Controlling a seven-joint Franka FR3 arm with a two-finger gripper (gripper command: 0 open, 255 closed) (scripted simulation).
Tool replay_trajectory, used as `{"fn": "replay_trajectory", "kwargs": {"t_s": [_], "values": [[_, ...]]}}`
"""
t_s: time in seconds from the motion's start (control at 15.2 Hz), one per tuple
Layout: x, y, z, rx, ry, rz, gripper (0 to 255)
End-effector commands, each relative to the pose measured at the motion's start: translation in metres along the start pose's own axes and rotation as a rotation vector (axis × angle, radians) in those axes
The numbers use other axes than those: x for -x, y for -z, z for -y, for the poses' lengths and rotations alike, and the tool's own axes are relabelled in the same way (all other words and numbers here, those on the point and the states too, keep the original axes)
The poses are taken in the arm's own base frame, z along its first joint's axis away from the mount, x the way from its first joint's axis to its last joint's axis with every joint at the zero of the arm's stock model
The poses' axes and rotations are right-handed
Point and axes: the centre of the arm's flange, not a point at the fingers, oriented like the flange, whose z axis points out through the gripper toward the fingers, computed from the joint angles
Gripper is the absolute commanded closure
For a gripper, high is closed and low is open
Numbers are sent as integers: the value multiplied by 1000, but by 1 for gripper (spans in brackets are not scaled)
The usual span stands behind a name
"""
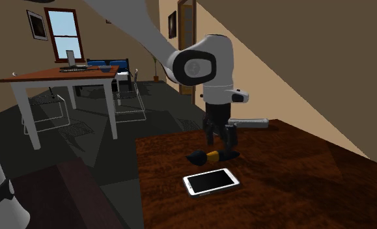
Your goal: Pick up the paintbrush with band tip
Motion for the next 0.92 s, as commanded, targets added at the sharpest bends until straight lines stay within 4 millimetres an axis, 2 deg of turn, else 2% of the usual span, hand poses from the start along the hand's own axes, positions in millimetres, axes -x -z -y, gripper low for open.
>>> {"fn": "replay_trajectory", "kwargs": {"t_s": [0.0,0.07,0.13,0.73,0.86], "values": [[0,-7,2,0,0,0,0],[0,-7,2,0,0,0,0],[0,-8,2,0,0,0,255],[0,-7,2,0,0,0,255],[0,3,1,0,0,0,255]]}}
